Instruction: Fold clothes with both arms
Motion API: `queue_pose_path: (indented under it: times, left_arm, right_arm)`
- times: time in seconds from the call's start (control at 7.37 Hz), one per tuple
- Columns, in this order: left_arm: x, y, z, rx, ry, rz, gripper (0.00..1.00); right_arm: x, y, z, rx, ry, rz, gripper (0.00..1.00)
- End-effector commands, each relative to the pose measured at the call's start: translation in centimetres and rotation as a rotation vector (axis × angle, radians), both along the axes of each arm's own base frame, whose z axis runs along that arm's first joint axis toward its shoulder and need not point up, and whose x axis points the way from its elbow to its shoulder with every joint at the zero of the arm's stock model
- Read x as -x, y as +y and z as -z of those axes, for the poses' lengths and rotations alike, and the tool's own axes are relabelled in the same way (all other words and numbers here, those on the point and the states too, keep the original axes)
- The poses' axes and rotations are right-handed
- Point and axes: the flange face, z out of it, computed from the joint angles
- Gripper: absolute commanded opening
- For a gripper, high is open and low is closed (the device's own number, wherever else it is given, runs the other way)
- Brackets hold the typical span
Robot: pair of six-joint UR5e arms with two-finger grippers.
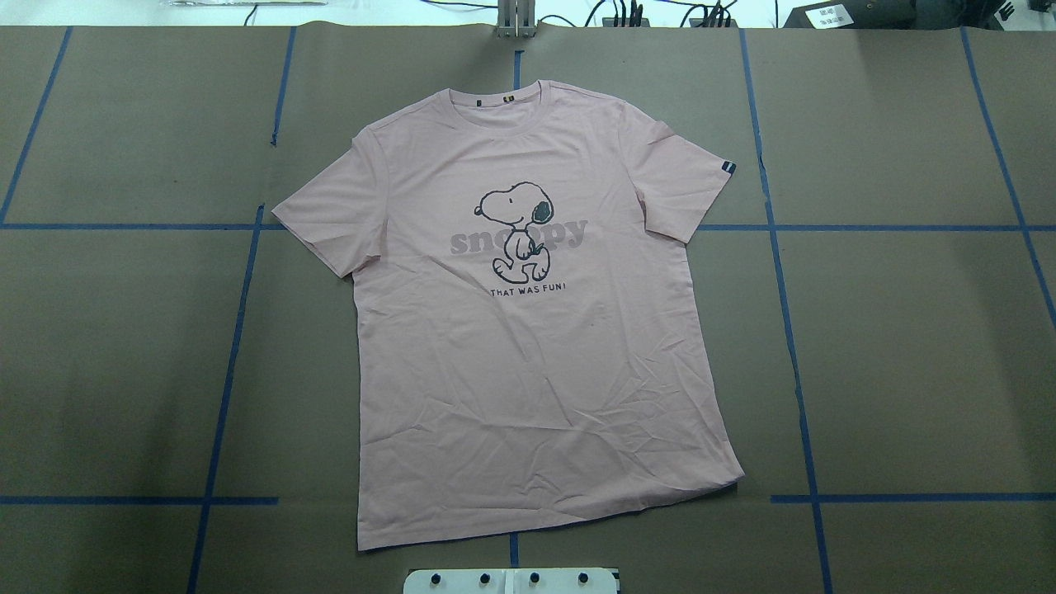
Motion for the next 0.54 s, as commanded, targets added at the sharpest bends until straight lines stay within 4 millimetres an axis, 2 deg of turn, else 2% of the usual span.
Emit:
queue_pose_path:
  times: [0.0, 0.14, 0.27, 0.41]
  left_arm:
    - [0.0, 0.0, 0.0, 0.001, 0.001, 0.001, 1.00]
    - [-0.1, -0.1, 0.4, -0.006, 0.004, 0.000, 1.00]
    - [-0.2, -1.4, 2.9, -0.053, 0.025, 0.000, 1.00]
    - [-0.4, -4.9, 6.9, -0.131, 0.028, 0.001, 1.00]
  right_arm:
    - [0.0, -0.5, 0.9, -0.021, 0.004, 0.001, 1.00]
    - [0.0, -1.3, 2.4, -0.052, 0.002, 0.001, 1.00]
    - [0.0, -2.2, 4.4, -0.092, 0.003, -0.005, 1.00]
    - [1.2, -4.3, 6.3, -0.133, 0.002, 0.016, 1.00]
